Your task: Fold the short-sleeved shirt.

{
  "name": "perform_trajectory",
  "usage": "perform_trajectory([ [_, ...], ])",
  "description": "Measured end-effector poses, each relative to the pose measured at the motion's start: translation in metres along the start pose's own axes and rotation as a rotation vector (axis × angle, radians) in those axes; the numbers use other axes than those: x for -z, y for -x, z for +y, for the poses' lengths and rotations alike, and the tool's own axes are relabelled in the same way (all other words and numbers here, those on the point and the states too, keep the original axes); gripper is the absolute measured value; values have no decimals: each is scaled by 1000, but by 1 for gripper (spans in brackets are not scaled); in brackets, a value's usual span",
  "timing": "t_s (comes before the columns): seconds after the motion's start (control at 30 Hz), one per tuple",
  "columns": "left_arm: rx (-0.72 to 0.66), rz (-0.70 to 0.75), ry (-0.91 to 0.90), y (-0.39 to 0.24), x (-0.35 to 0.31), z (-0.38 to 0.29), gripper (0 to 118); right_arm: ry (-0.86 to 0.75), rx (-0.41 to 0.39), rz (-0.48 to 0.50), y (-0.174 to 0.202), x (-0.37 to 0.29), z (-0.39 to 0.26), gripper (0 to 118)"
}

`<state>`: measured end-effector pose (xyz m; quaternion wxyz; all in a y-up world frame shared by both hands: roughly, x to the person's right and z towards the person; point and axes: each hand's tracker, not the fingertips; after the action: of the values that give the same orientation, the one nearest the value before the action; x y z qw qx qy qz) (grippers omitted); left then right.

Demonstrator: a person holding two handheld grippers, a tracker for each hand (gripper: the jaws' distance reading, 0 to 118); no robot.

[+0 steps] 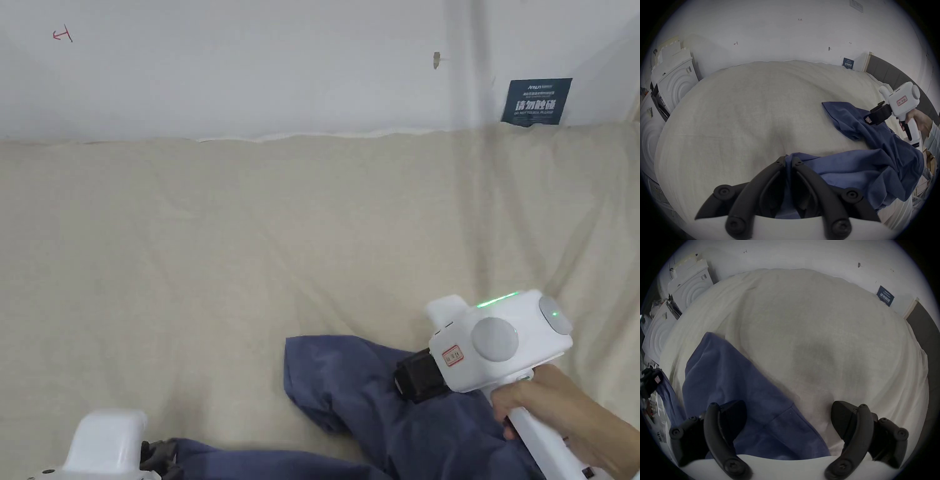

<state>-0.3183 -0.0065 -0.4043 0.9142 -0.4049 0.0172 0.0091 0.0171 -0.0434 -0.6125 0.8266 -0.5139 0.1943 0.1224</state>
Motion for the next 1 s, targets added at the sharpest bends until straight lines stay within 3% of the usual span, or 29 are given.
perform_trajectory([
  [0.07,3,1,7,0,1,-1,7,7,10,8,-1,-8,3,91],
  [0.1,0,3,9,1,2,-2,7,1,10,2,0,-14,2,71],
  [0.13,-5,3,9,1,2,-2,7,-8,14,-2,1,-19,2,43],
  [0.17,-8,2,7,1,2,-2,7,-23,24,-9,2,-24,3,3],
  [0.2,-14,2,5,1,1,-3,7,-23,28,-59,2,-24,2,3],
  [0.3,-17,4,2,-1,-3,-2,7,-11,31,-13,-3,-24,3,3],
  [0.4,-15,8,-5,0,-8,0,7,-43,103,14,-11,-38,4,3],
  [0.53,-13,24,-15,-2,-16,9,7,-91,101,8,-19,-67,6,3],
  [0.77,-20,75,-123,-6,-66,34,7,-248,195,1,-40,-163,-7,3],
  [0.9,-20,83,-184,-2,-101,53,7,-369,280,45,-60,-231,-18,3],
  [1.0,-2,90,-266,-3,-135,66,7,-453,291,6,-53,-220,-8,3],
])
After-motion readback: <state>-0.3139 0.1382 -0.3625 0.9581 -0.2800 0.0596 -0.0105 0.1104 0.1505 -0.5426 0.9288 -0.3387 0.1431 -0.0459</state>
